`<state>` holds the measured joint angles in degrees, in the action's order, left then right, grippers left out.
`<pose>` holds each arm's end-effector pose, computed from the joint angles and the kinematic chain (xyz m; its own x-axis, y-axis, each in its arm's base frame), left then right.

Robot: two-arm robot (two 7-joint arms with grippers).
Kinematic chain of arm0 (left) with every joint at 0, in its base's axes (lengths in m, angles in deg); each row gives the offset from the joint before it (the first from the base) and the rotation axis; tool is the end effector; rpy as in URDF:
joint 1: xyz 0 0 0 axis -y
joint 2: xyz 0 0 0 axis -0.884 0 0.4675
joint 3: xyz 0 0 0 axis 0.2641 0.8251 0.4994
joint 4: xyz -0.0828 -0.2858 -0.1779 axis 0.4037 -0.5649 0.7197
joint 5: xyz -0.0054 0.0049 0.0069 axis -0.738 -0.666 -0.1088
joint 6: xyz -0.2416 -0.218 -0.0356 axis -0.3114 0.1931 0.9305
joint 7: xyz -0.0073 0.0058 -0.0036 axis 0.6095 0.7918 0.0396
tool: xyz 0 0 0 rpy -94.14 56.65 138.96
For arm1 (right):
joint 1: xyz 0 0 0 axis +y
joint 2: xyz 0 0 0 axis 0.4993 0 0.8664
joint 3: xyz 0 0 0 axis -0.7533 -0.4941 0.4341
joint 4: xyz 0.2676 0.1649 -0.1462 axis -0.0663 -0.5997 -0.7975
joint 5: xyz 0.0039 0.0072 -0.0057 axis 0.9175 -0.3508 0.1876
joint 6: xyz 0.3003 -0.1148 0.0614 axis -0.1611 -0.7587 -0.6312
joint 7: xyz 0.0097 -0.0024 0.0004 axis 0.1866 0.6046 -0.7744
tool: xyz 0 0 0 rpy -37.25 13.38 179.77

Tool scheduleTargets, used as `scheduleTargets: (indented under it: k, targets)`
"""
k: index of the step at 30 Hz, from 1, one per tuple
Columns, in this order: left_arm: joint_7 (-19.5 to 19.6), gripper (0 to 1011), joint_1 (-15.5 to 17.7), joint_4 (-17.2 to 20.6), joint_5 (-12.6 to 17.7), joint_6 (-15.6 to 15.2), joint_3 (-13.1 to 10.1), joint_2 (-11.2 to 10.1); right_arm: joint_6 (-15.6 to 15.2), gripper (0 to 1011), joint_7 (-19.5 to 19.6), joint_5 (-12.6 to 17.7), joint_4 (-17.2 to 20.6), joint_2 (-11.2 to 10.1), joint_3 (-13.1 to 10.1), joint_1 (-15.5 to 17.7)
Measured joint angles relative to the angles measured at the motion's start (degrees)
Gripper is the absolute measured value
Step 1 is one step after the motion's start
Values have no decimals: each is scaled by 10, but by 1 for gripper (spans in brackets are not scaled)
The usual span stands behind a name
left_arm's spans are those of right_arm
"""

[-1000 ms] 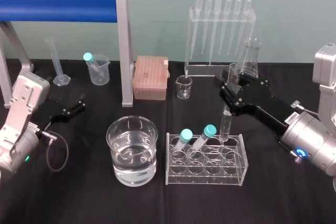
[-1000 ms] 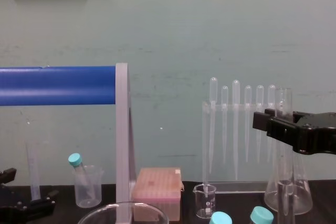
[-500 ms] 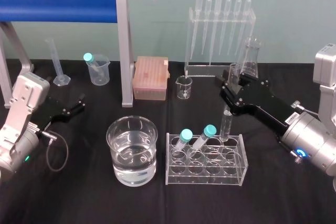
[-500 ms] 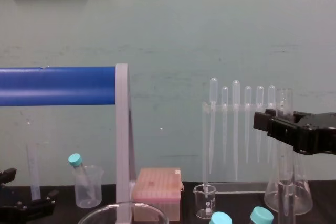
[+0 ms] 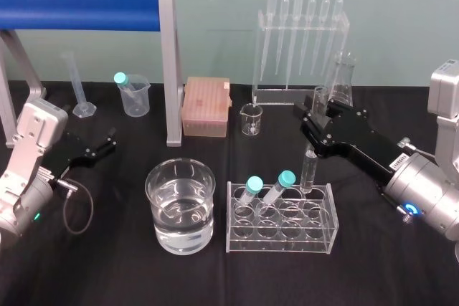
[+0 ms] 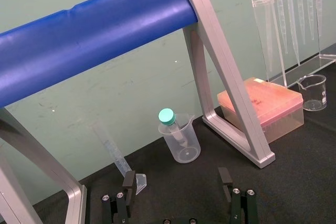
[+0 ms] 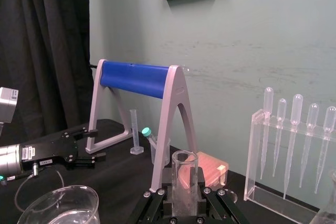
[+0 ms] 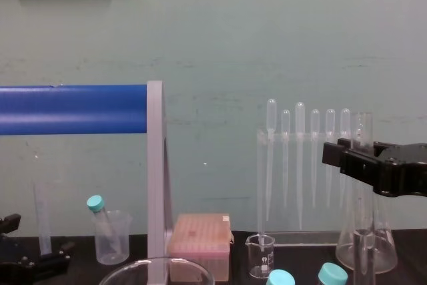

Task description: Hold the test tube with one hand and immerse one end into the beaker, then return it to the test tube rack.

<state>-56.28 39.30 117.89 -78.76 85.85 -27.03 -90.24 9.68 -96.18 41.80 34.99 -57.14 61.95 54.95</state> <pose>0.3848 0.1099 -0.3515 0.2923 0.8802 0.3739 -0.9552 0.2875 0.0701 0.3584 -0.0580 -0.2809 0.6627 -0.7477 0.0421 0.7443 0.6638 0.0736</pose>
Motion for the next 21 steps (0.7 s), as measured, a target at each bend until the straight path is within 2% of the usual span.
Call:
scheduleTargets:
  k: [3, 5, 11, 16, 21]
  targets:
    - [0, 1000, 0, 0, 0, 0, 0, 0, 0, 242, 3, -1, 4, -2, 0, 3]
    - [0, 1000, 0, 0, 0, 0, 0, 0, -2, 242, 15, -5, 28, -10, -5, 21]
    - [0, 1000, 0, 0, 0, 0, 0, 0, -1, 241, 32, -7, 65, -22, -26, 62]
    - [0, 1000, 0, 0, 0, 0, 0, 0, 4, 241, 33, -4, 74, -28, -40, 80]
    - [0, 1000, 0, 0, 0, 0, 0, 0, 10, 241, 24, 2, 63, -29, -47, 79]
